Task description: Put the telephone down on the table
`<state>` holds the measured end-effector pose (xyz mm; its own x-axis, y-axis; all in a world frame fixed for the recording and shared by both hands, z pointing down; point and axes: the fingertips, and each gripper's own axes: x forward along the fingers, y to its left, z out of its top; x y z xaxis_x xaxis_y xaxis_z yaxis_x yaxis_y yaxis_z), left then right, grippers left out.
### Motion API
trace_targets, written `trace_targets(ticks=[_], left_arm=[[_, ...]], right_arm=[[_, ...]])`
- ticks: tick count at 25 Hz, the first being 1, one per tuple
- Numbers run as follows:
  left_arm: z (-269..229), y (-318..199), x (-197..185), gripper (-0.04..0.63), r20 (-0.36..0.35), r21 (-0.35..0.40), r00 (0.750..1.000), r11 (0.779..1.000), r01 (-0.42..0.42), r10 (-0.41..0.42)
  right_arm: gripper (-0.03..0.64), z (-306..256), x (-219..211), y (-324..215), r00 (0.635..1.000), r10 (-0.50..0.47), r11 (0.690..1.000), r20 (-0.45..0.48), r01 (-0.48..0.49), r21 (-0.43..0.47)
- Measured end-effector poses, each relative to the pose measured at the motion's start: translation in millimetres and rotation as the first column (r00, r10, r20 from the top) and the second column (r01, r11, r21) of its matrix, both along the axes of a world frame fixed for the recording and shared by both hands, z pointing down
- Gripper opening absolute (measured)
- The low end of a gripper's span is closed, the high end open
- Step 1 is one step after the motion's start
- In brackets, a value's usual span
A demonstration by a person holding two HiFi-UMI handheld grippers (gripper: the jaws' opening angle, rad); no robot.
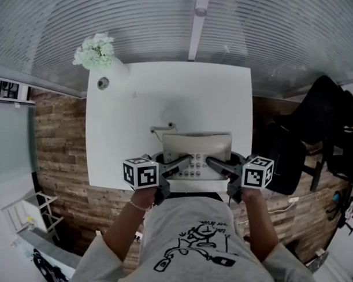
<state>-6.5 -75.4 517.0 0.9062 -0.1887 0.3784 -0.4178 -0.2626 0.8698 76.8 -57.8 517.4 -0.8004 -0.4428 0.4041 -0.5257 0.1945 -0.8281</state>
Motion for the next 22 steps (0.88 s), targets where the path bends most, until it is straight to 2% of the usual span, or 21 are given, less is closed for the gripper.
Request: trace_targets(ticks=[22], left_arm=[[53.4, 15.2, -2.4, 0.273, 0.018, -0.046, 1.0, 0.999, -0.009, 0.01]], right_arm=[[0.296, 54.1, -3.2, 16.0, 1.0, -0.008, 0.998, 0.008, 0.009, -0.065]])
